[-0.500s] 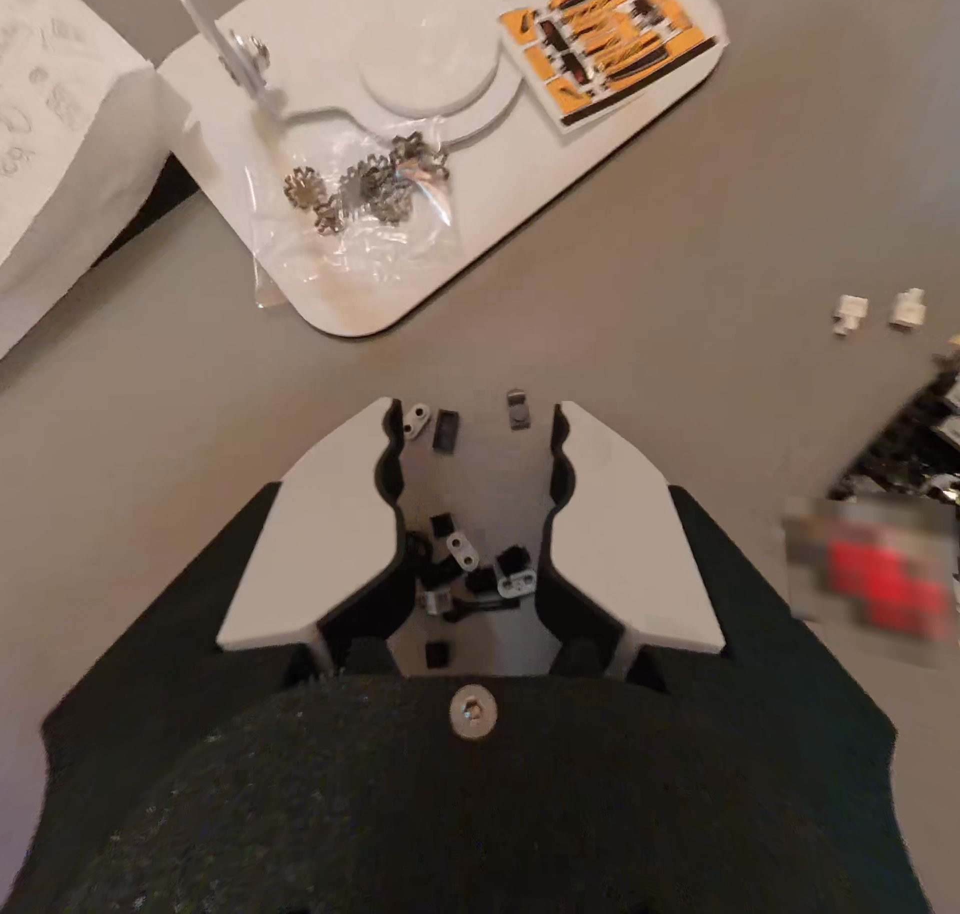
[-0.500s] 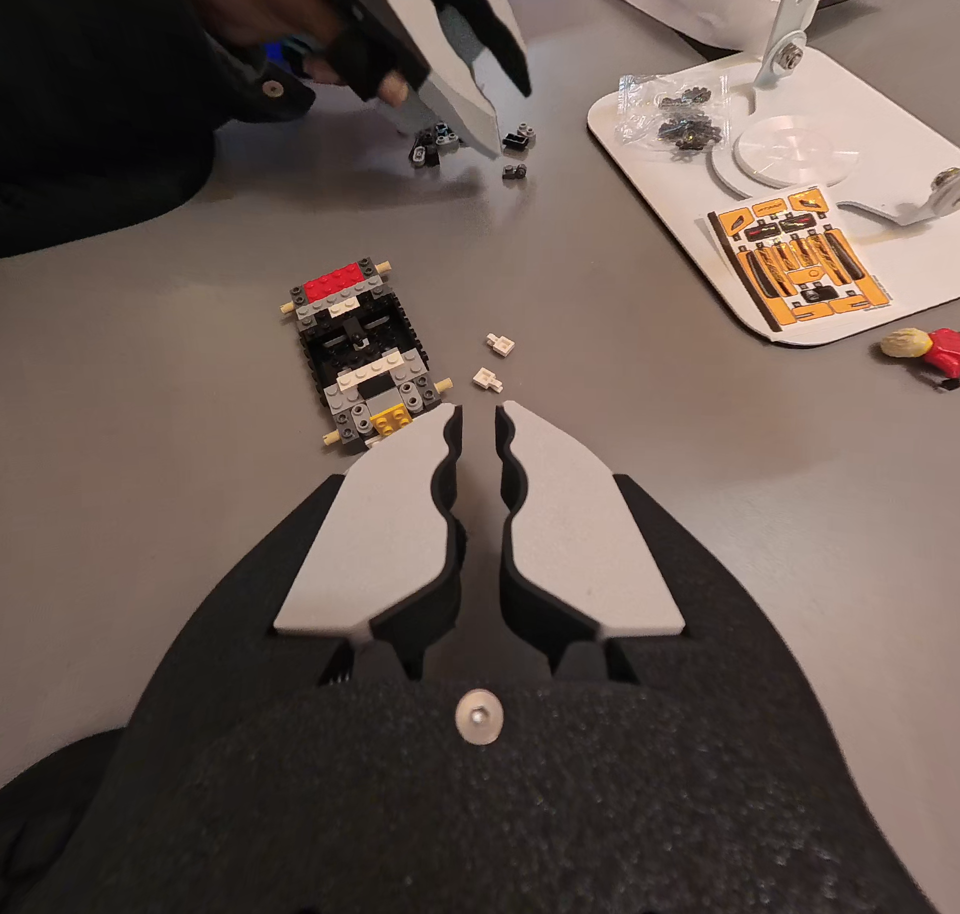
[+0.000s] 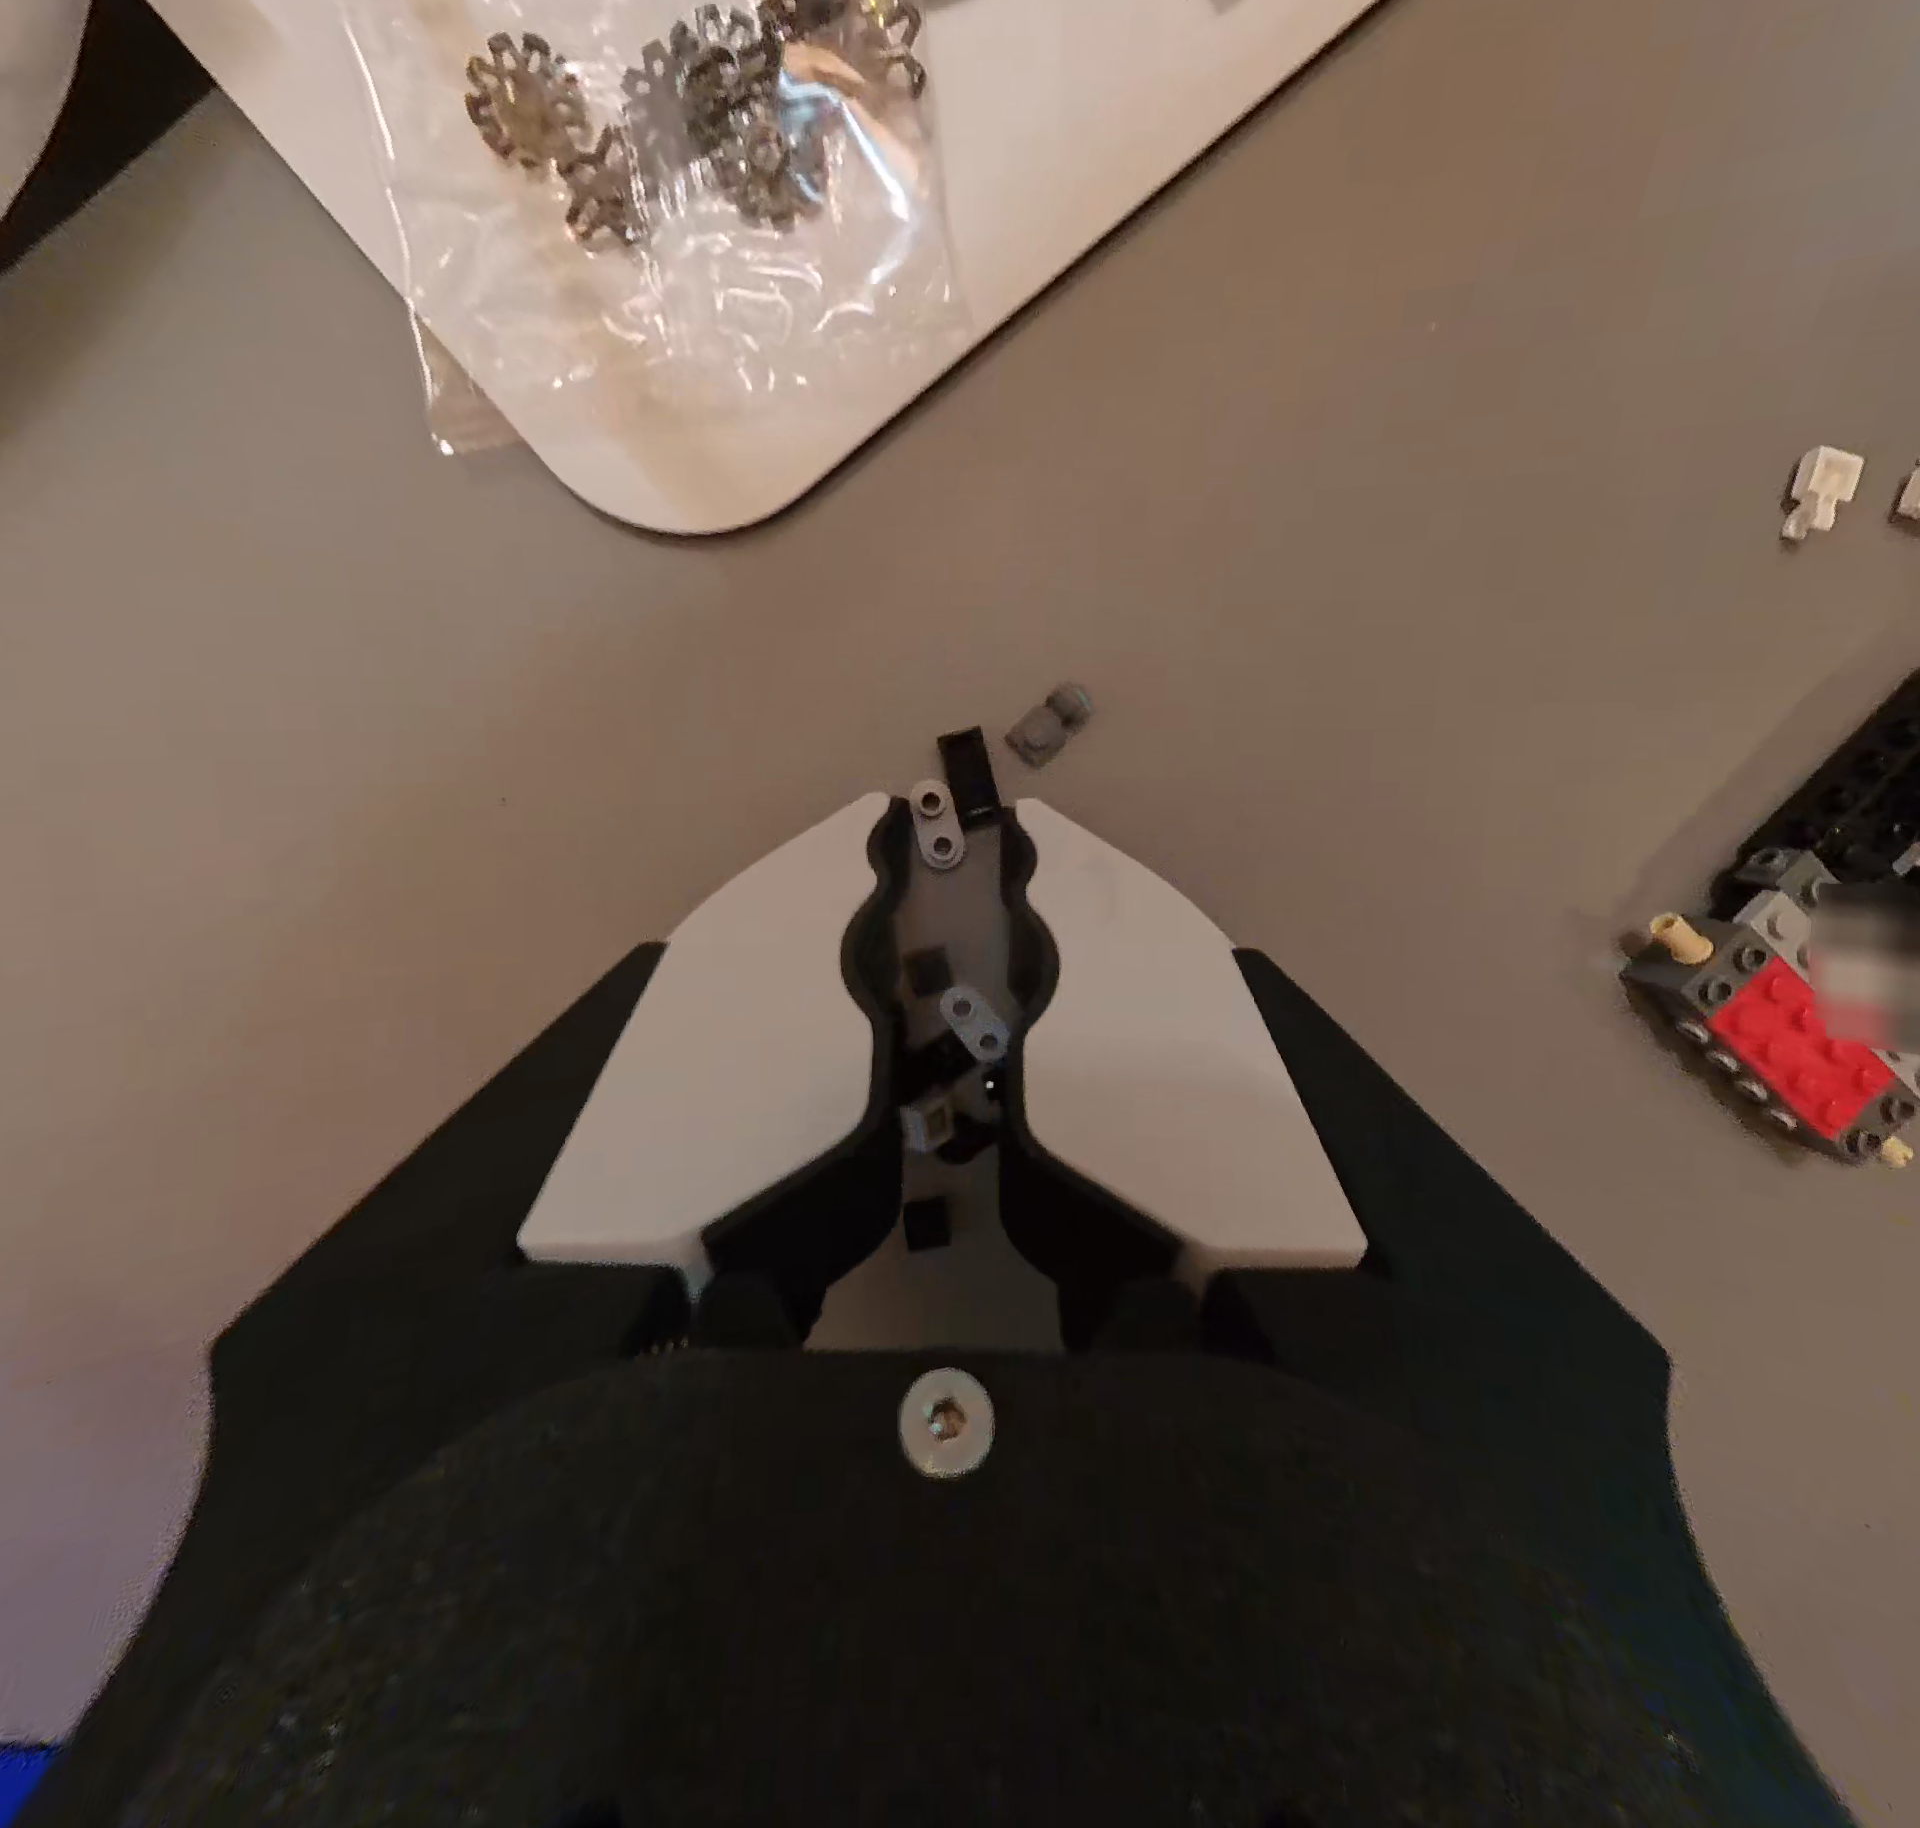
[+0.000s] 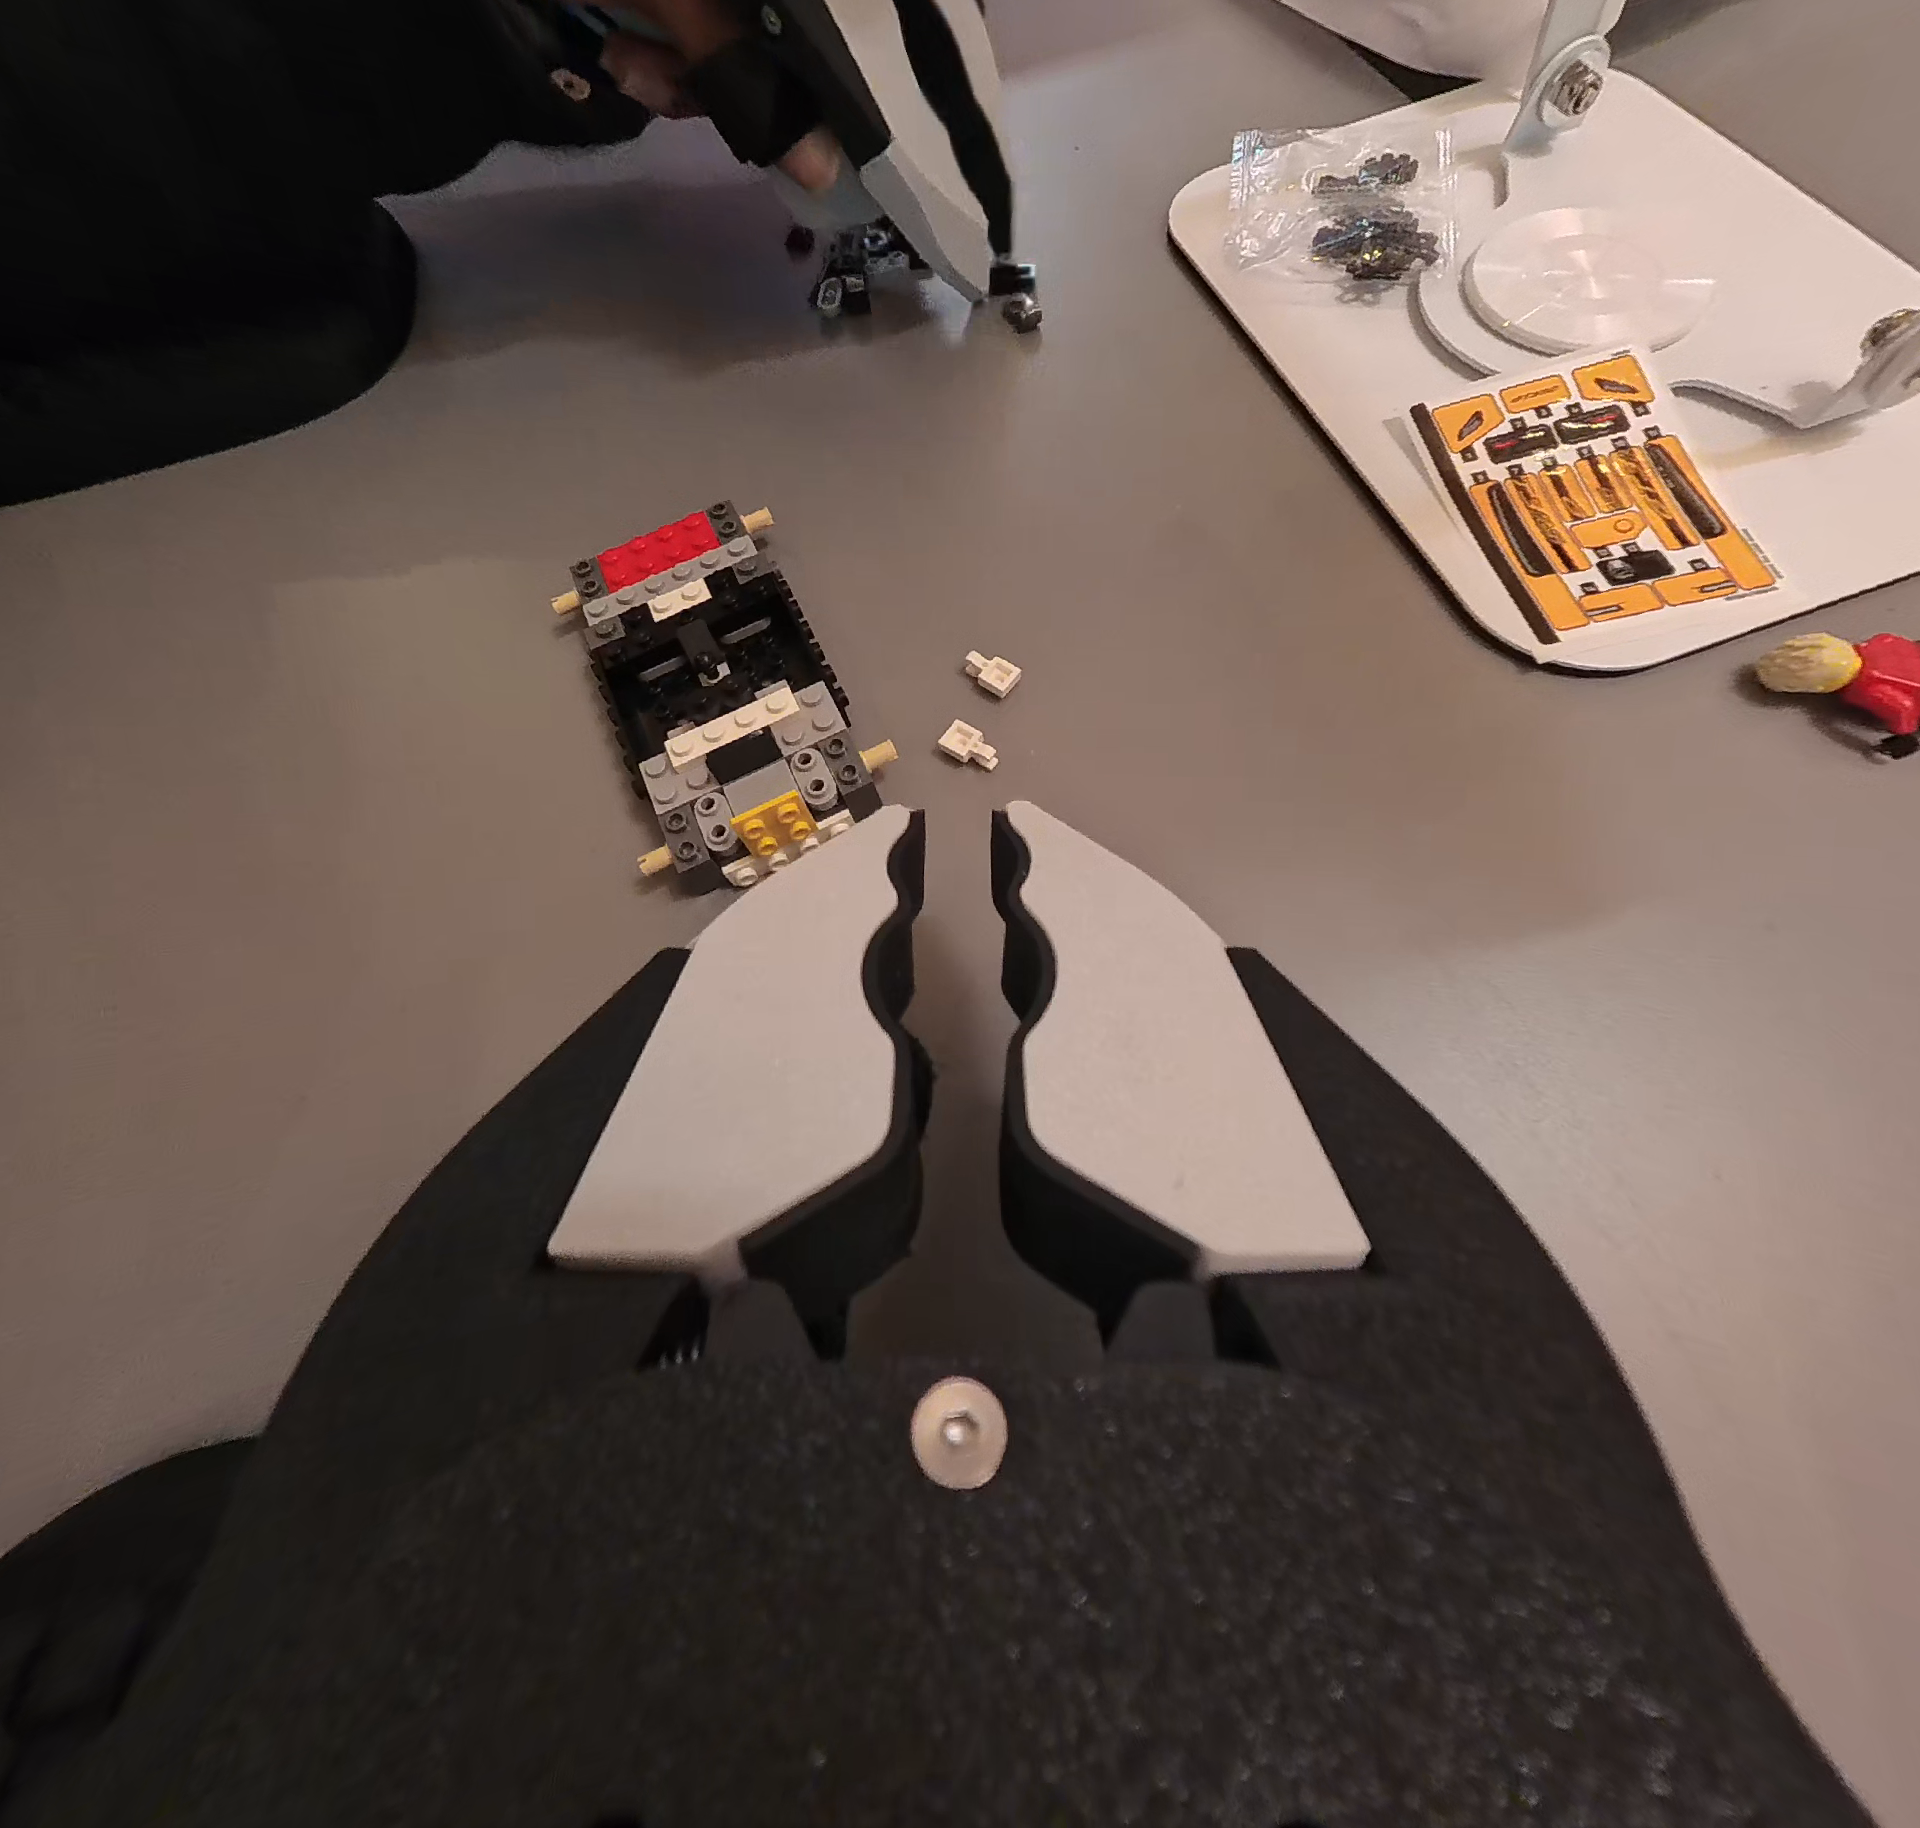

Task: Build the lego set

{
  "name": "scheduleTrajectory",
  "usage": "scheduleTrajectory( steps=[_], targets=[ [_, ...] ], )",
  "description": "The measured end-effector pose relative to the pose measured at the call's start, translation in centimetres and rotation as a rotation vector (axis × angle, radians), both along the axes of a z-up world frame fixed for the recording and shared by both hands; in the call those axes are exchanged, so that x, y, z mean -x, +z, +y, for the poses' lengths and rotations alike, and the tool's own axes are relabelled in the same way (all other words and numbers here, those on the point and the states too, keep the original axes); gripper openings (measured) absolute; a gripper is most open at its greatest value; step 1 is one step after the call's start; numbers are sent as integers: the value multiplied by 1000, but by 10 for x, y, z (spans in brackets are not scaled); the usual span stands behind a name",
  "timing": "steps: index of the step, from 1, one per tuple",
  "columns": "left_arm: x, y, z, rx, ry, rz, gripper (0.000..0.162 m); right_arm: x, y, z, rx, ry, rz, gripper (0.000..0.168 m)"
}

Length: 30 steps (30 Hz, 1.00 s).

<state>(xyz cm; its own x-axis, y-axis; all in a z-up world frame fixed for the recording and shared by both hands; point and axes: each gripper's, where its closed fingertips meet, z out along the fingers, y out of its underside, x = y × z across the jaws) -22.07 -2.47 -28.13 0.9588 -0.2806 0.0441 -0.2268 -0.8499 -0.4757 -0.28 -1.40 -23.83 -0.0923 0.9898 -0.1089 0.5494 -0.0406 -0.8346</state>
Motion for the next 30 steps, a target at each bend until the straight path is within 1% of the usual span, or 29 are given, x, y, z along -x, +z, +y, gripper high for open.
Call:
scheduleTrajectory(
  steps=[1, 6, 9, 13, 18, 21, 25, 30],
  targets=[
    [0, 0, -3, 6, -4, -3, 15, 0, 0, 0, -2, 1, 0, 11],
    [3, 2, -23, 36, -13, -3, 15, 0, 2, 0, -1, 1, 6, 11],
    [-1, 12, -25, 15, -24, -11, 26, 0, 1, -1, -1, 4, 2, 11],
    [-6, 22, -11, -22, -52, 1, 28, 0, 2, -2, -3, 6, 3, 11],
    [-20, 9, 7, 8, -103, -40, 28, 0, 2, -1, -3, 4, 4, 11],
    [-22, 4, 12, 27, -100, -66, 25, -1, 2, -1, -1, 3, 4, 11],
    [-18, 0, 11, 38, -99, -51, 9, -1, 1, 0, 1, 3, 2, 11],
    [-11, 0, -1, 46, -110, -23, 7, -1, 1, -1, -1, 4, 1, 11]
  ],
)
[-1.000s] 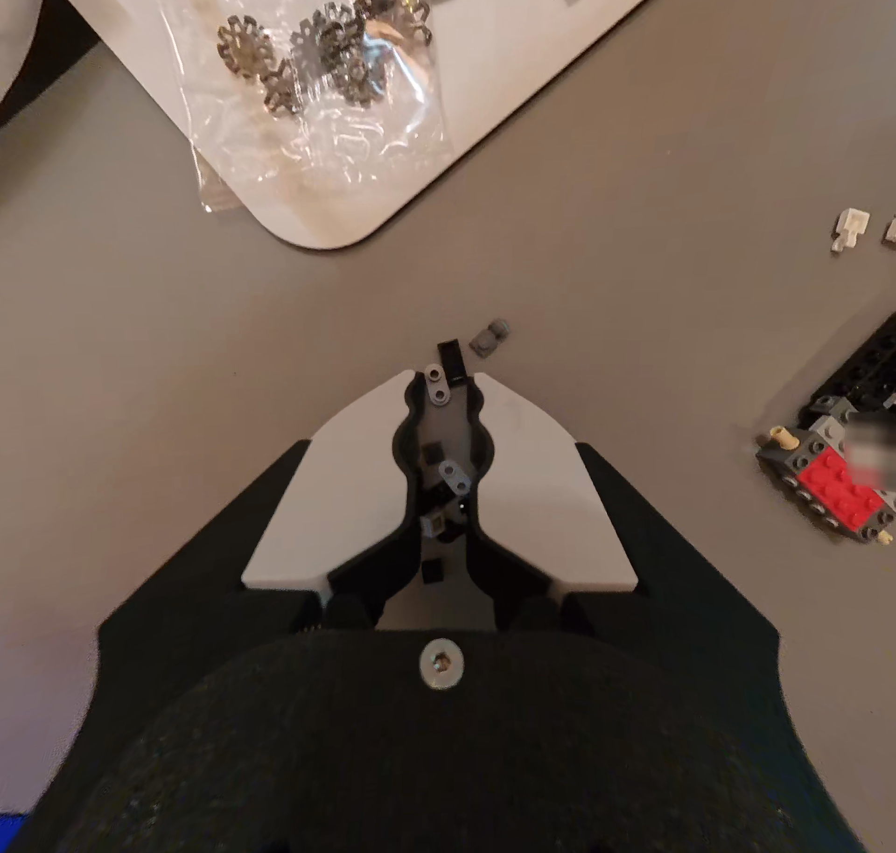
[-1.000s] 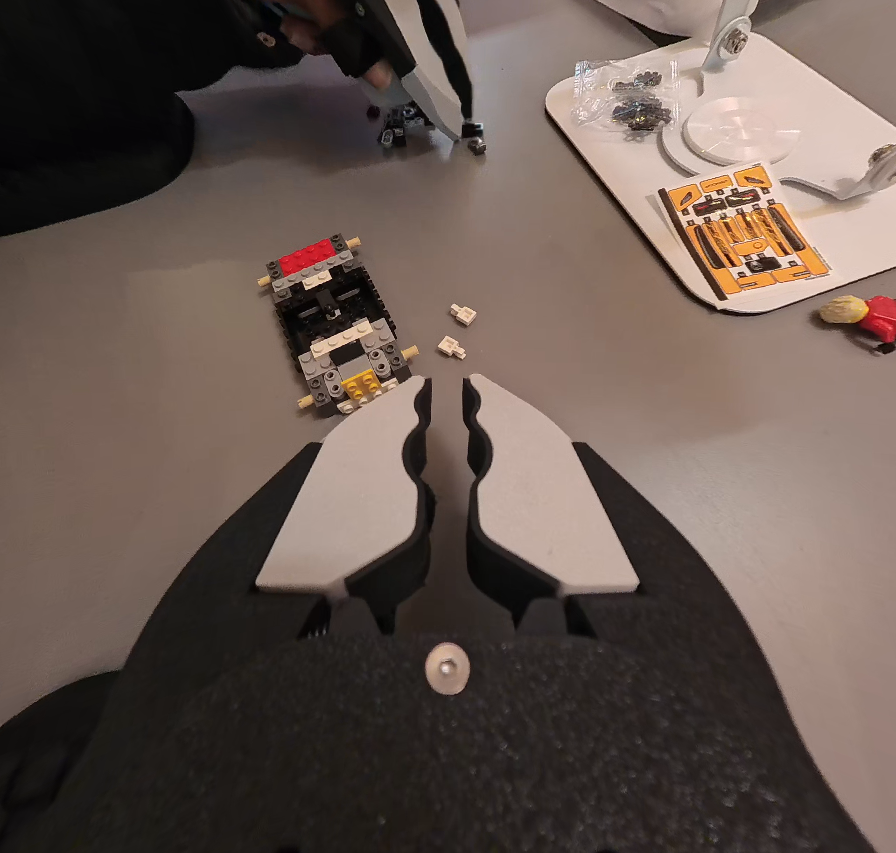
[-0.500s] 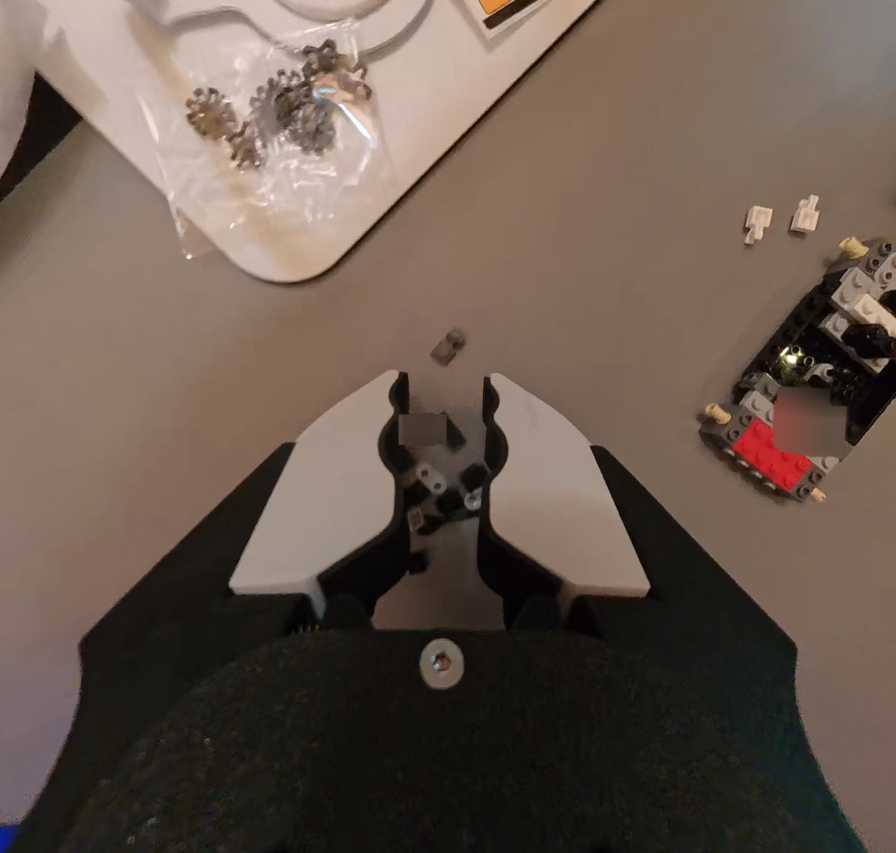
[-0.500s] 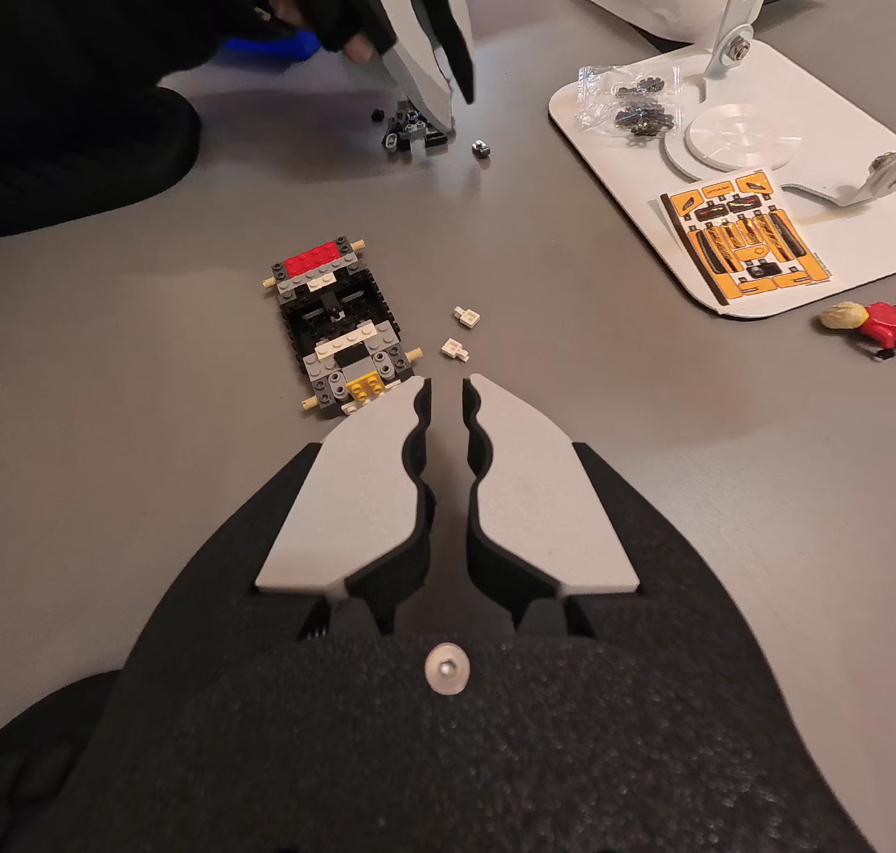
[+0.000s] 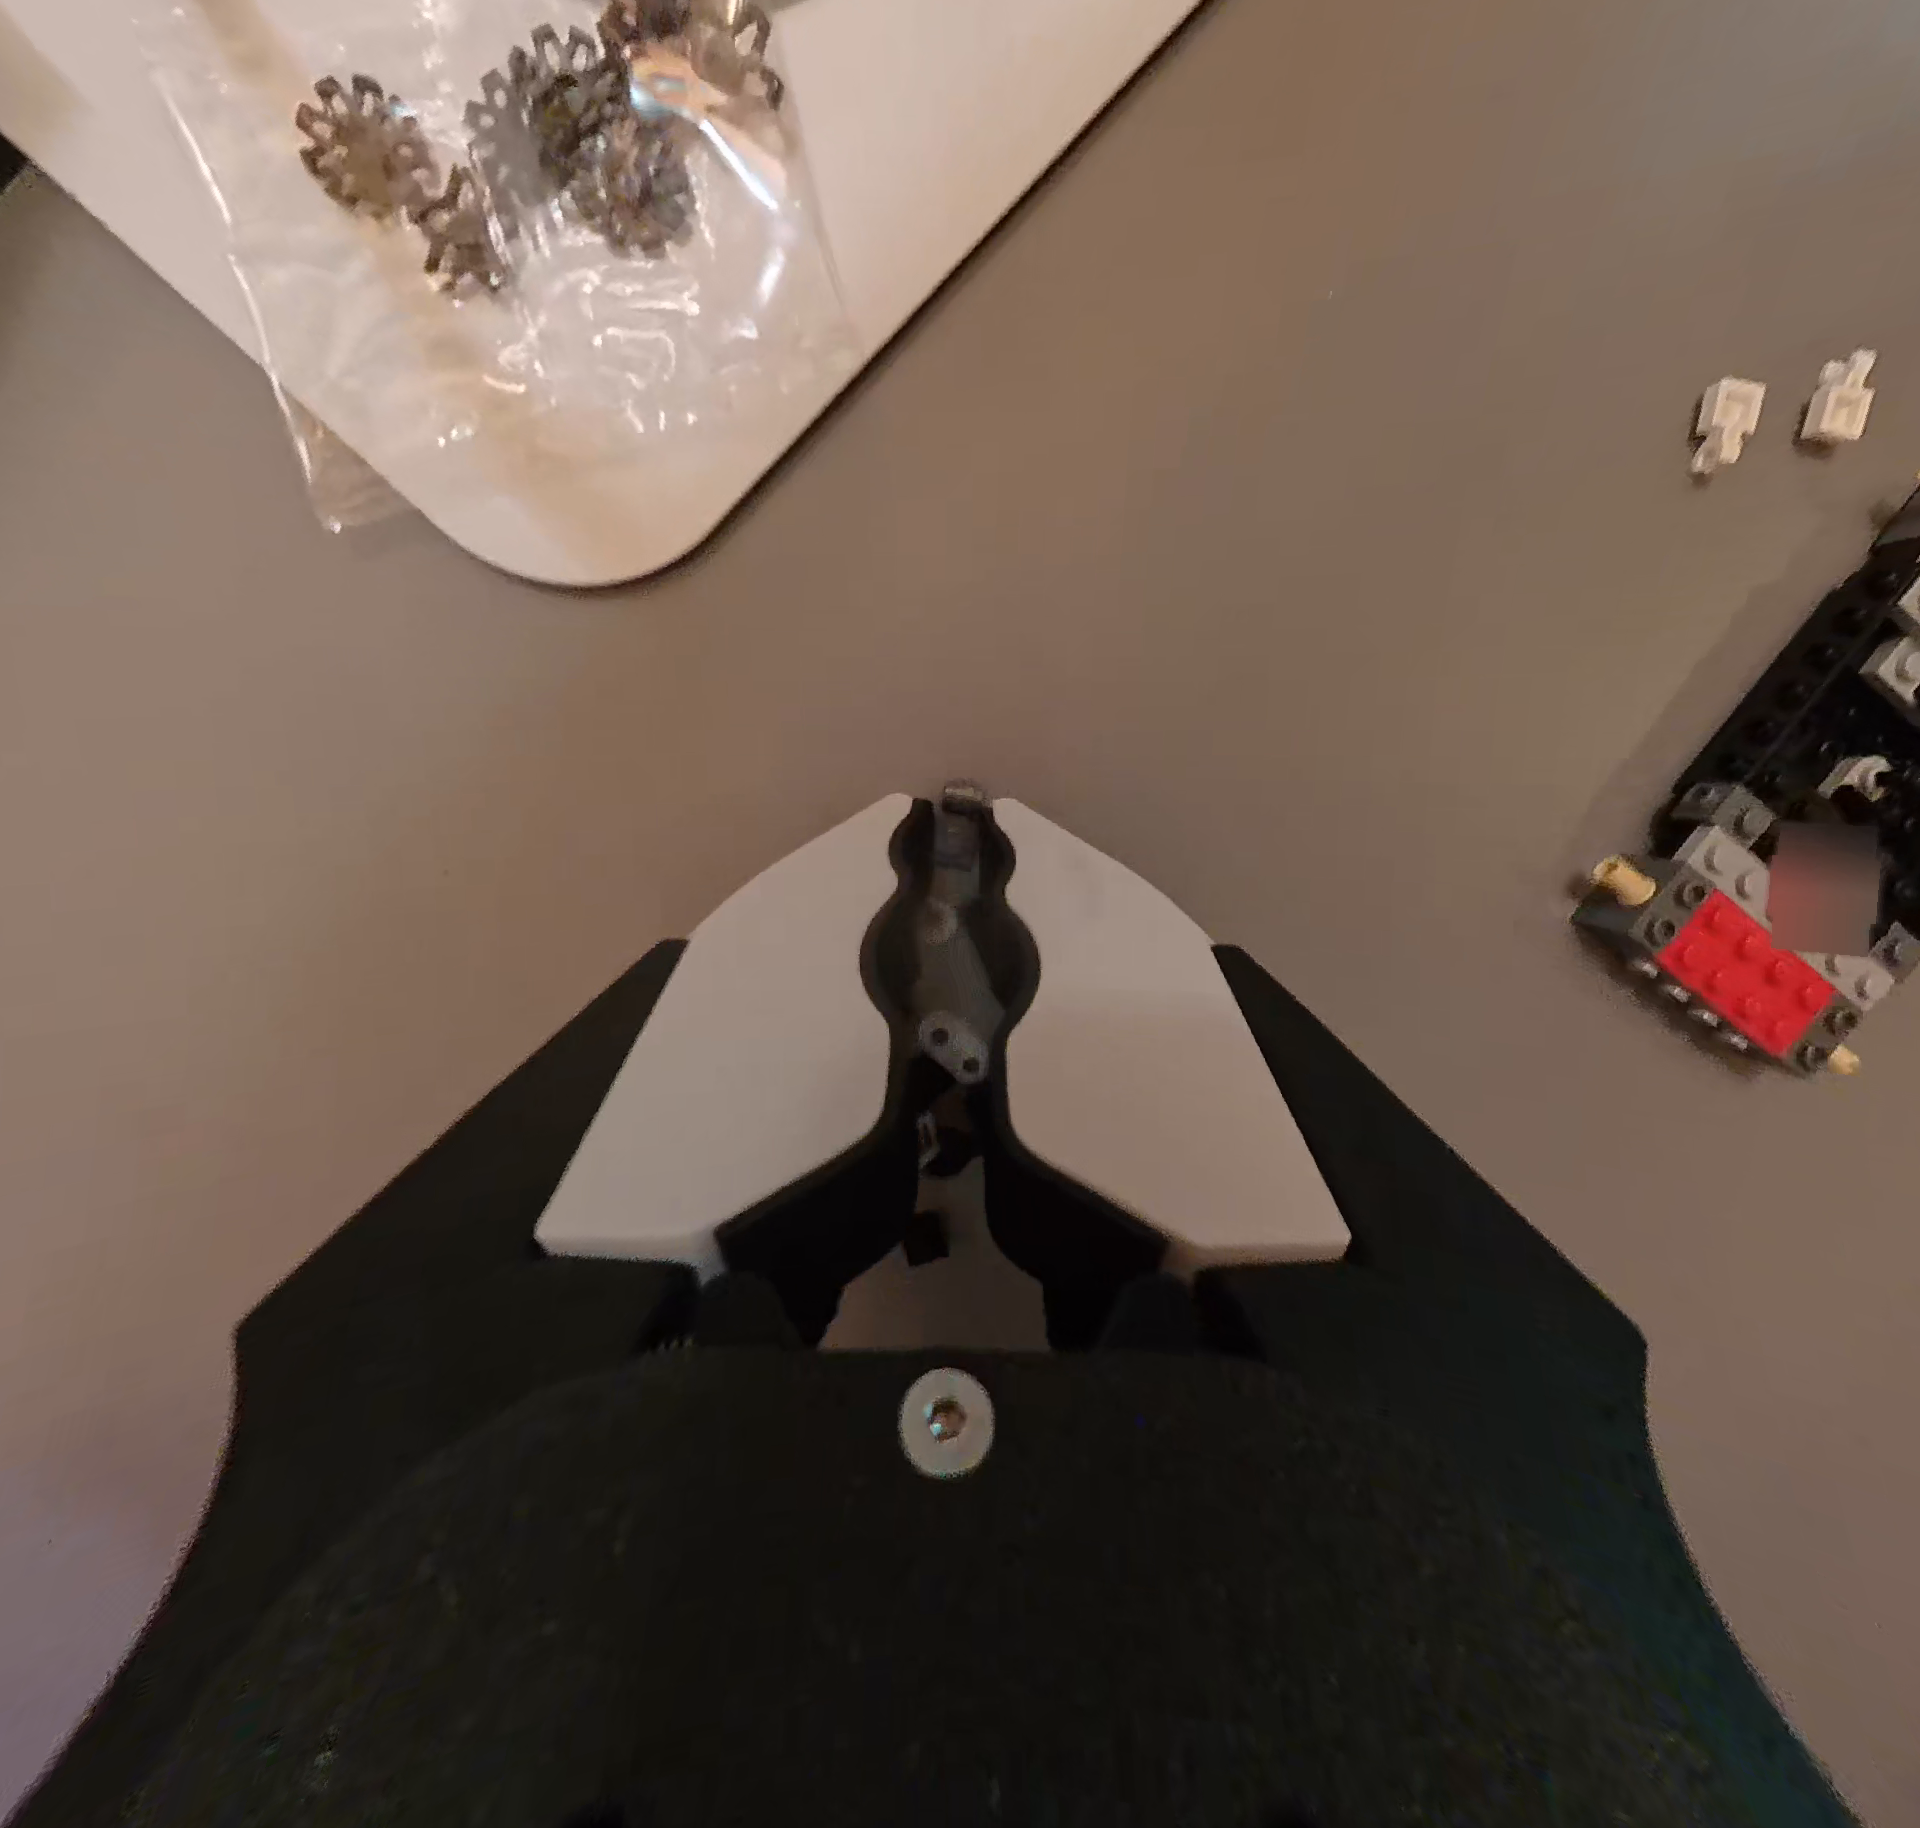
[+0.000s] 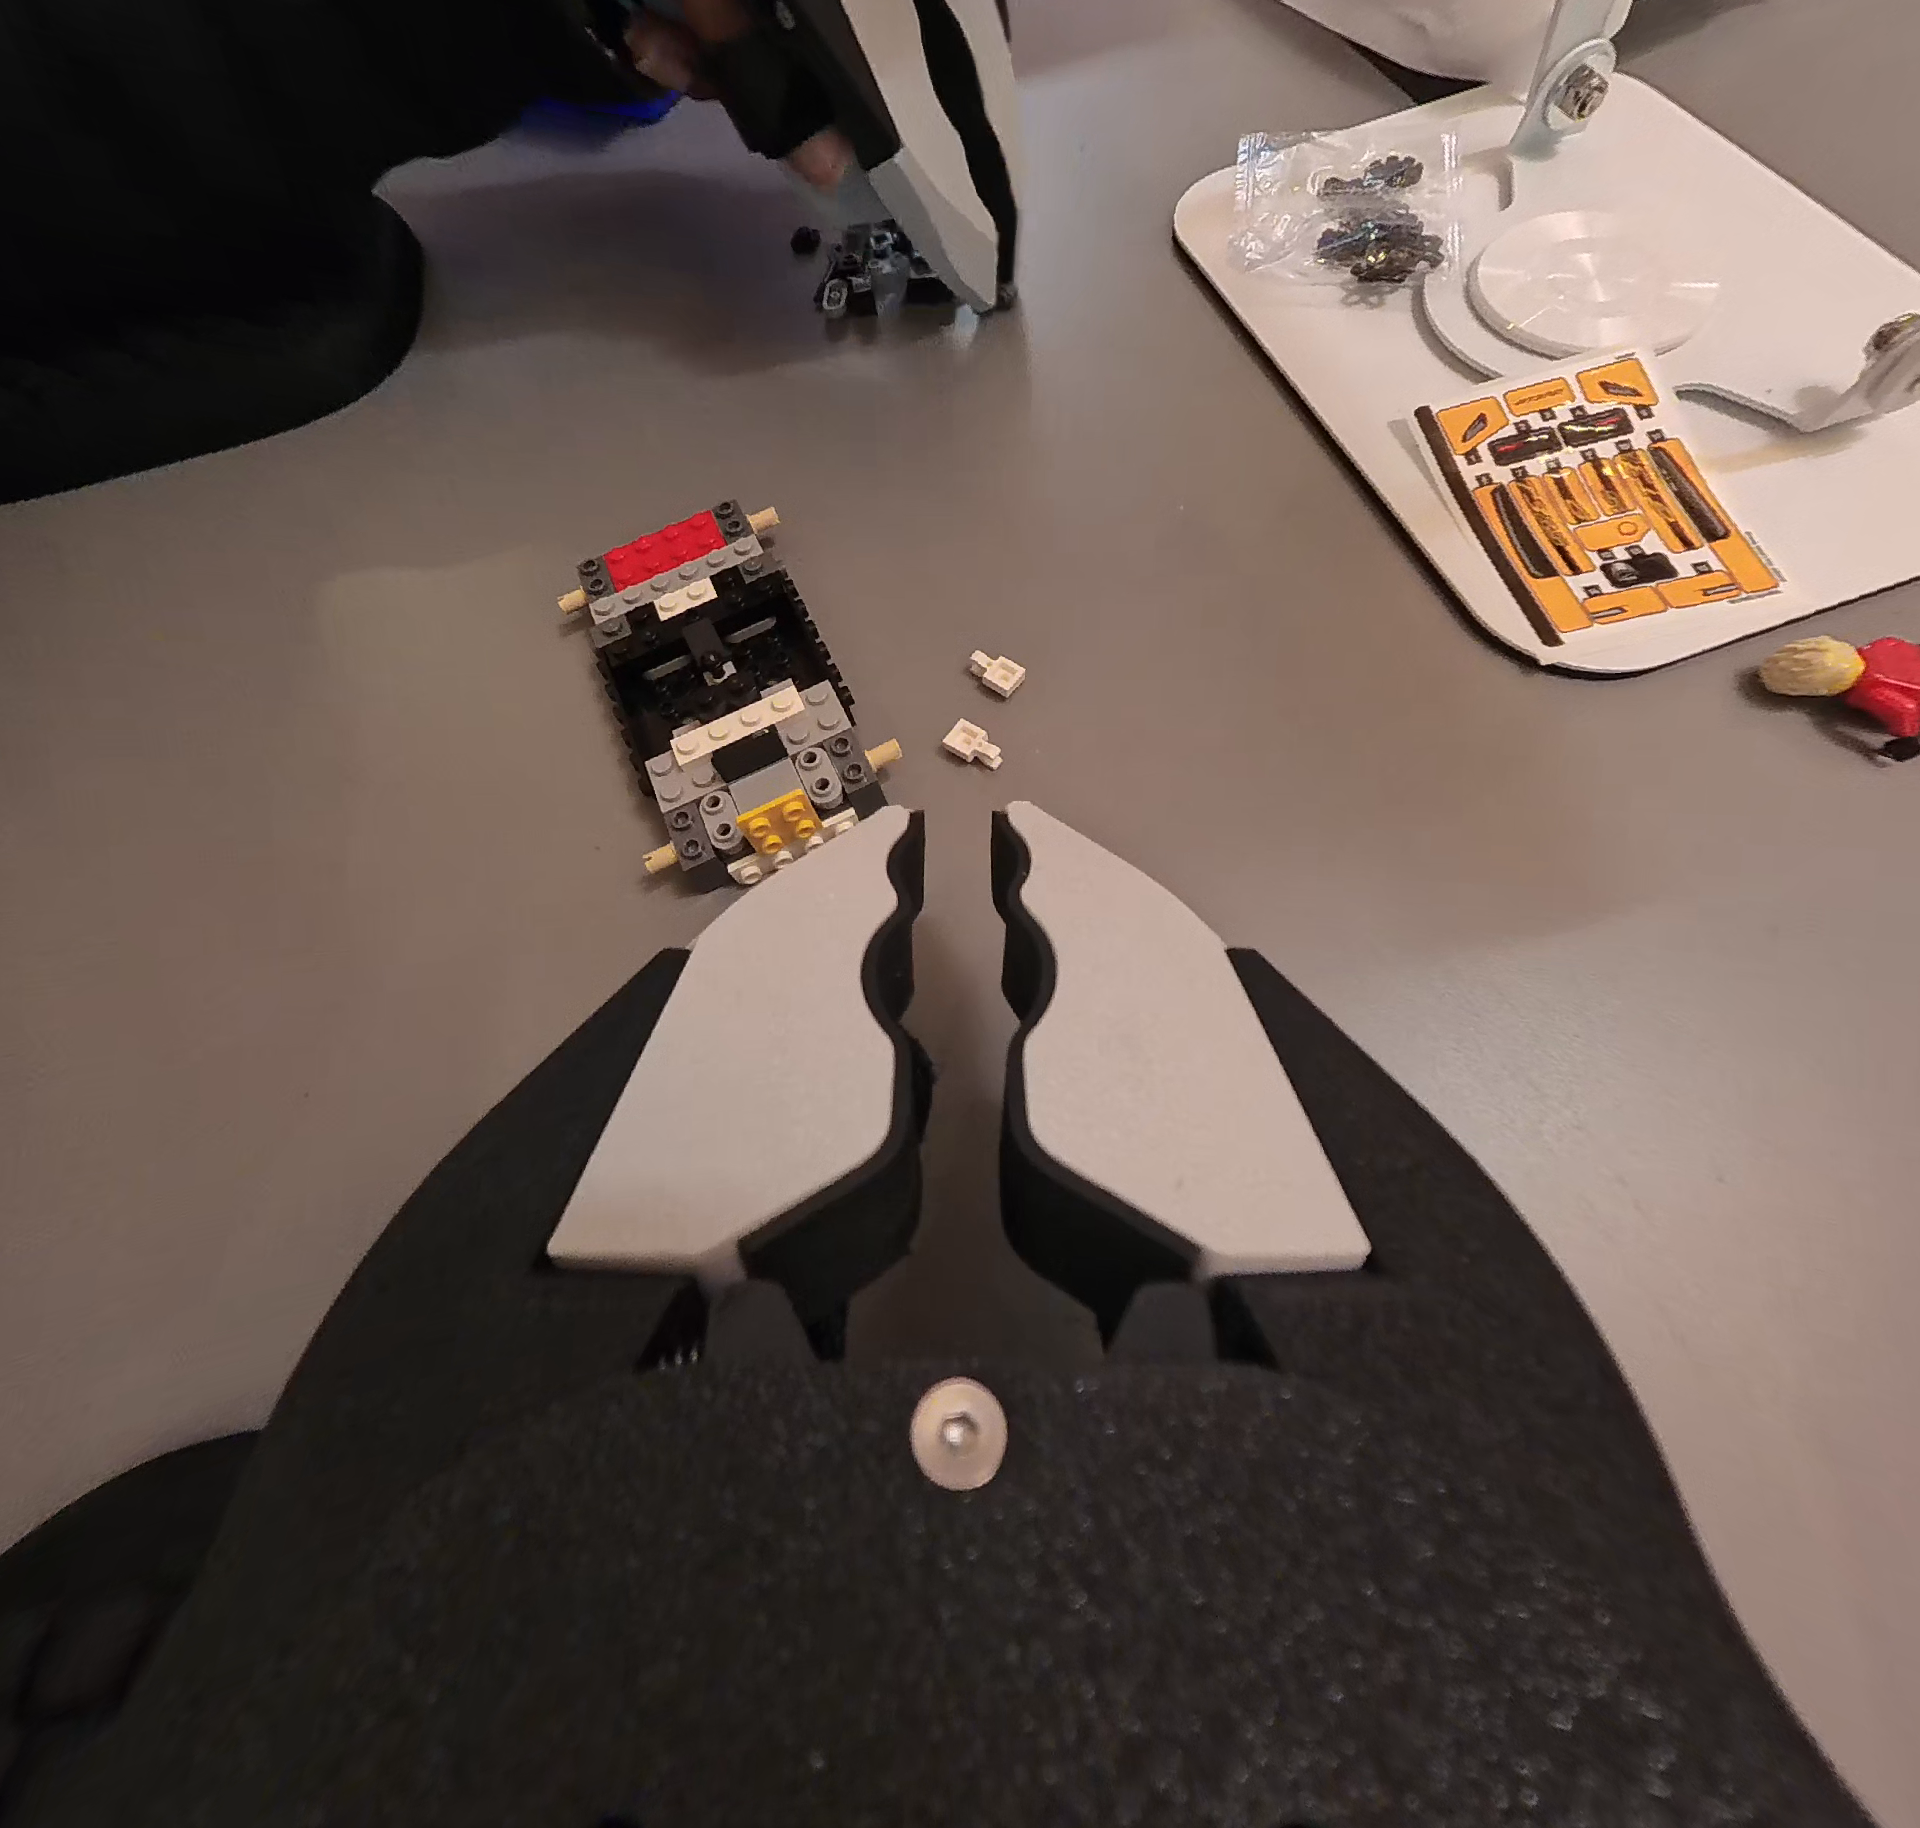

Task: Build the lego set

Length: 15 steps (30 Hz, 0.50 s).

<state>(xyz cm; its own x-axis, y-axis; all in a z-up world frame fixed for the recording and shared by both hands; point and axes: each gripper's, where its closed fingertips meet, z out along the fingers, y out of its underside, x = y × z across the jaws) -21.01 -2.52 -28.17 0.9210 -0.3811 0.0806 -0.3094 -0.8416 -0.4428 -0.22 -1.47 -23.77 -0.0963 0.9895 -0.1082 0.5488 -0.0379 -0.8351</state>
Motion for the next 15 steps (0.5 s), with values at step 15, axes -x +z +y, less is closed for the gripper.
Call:
scheduleTrajectory(
  steps=[15],
  targets=[
    [27, 31, -23, -151, 76, 110, 29, 1, 1, -2, -4, 2, 4, 11]
  ],
)
